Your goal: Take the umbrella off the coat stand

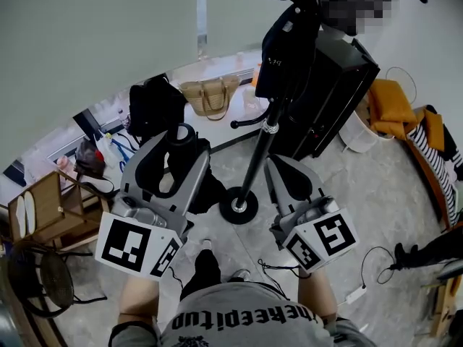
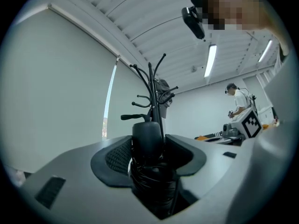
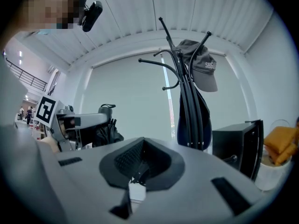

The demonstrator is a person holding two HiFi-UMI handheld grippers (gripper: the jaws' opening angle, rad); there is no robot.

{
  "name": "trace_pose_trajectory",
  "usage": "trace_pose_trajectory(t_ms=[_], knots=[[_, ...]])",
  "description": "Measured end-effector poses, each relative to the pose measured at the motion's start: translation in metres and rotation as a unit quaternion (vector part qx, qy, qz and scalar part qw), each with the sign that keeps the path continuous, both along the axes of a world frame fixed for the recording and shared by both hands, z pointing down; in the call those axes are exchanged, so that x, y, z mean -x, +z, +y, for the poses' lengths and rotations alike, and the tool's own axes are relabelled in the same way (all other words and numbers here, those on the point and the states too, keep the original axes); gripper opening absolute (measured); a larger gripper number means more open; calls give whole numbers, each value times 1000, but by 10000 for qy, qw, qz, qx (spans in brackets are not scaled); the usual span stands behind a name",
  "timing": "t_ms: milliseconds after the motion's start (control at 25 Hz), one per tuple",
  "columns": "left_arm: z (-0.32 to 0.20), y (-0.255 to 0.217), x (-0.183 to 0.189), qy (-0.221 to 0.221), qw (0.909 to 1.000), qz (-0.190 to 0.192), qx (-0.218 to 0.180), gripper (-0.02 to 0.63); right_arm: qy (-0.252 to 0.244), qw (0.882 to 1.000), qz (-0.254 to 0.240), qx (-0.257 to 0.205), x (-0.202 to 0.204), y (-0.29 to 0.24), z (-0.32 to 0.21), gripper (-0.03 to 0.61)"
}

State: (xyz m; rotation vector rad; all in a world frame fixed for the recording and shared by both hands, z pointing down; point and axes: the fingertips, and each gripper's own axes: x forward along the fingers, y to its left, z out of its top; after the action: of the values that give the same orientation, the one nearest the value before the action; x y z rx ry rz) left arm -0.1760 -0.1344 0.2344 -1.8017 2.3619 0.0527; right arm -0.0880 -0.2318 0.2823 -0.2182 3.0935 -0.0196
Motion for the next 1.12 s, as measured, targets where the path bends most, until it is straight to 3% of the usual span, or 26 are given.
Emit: trace_pose_trajectory(t_ms=[1120], knots=[[-11,9,-2,217,9997,16,137,232,-8,9996,65,-271,5,-5,5,11]])
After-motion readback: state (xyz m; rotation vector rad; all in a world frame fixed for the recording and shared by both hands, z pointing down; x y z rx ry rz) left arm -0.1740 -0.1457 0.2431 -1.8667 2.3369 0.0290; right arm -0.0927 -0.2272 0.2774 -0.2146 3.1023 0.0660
